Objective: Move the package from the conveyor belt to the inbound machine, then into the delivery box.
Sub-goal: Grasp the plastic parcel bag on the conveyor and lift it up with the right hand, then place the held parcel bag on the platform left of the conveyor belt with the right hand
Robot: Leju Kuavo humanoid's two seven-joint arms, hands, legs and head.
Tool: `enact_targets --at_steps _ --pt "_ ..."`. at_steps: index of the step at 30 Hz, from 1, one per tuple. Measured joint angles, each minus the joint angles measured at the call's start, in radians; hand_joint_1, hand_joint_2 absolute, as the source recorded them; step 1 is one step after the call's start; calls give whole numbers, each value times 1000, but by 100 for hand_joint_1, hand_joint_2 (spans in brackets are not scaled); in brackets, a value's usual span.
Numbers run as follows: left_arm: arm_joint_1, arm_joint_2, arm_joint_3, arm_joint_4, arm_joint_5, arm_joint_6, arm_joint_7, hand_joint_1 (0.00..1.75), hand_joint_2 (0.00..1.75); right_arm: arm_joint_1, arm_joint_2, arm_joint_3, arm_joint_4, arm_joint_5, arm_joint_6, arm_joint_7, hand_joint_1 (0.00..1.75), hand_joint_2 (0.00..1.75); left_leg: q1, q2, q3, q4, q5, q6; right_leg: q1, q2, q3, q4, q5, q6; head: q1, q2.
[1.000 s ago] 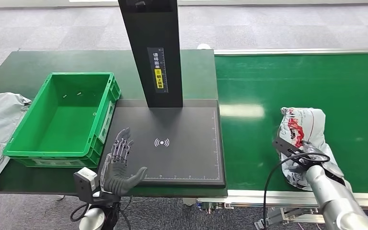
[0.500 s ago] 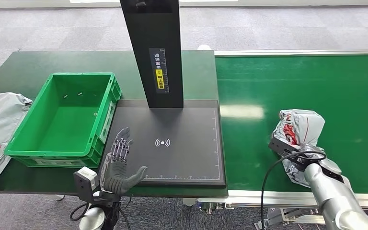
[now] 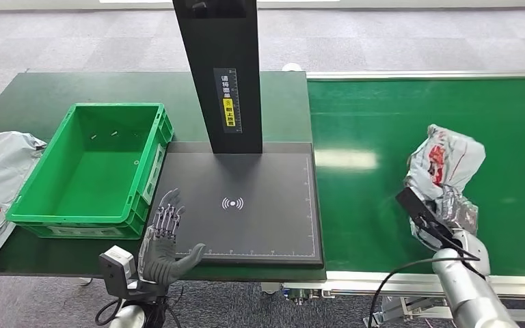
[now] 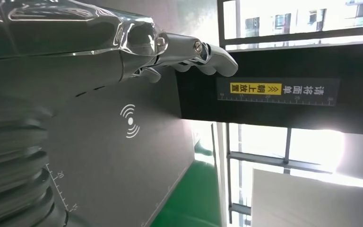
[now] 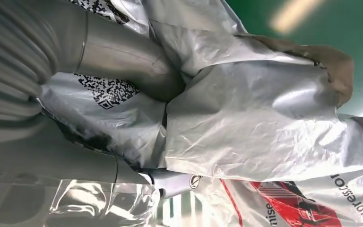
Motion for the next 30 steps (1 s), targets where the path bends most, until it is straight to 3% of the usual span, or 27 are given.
enact_targets --at_steps 5,10,14,17,21,27,30 --pt "-4 0 -6 0 0 -1 0 0 175 44 18 -110 -85 -187 -139 -209 175 175 0 0 -1 0 0 0 0 0 -2 0 0 0 0 0" --pt "-14 1 -19 0 0 -1 -1 0 175 67 31 -191 -145 -304 -187 -336 175 175 0 1 -2 0 0 0 0 1 -3 0 0 0 0 0" --pt "-15 1 -24 0 1 3 -9 0 175 118 53 -223 -270 -522 -231 -460 175 175 1 0 -2 0 0 0 0 1 -3 0 0 0 0 0" --pt "-15 1 -27 0 0 5 -17 0 175 169 77 -225 -411 -656 -203 -475 175 175 1 1 -3 -1 0 0 1 2 -3 0 0 0 0 0" --pt "-16 1 -29 3 0 7 -23 0 175 217 105 -217 -580 -705 -161 -480 175 175 1 1 -3 -1 -1 0 1 2 -4 0 0 -1 0 0" --pt "-20 3 -30 6 0 15 -34 0 175 267 127 -116 -816 -677 -169 -482 175 175 1 3 -2 -1 -1 -1 1 4 -4 1 0 -1 0 0" --pt "-20 3 -30 6 1 17 -35 0 175 290 128 -32 -916 -603 -199 -482 175 175 1 3 -2 -1 -1 -1 1 4 -4 1 0 -1 0 0"
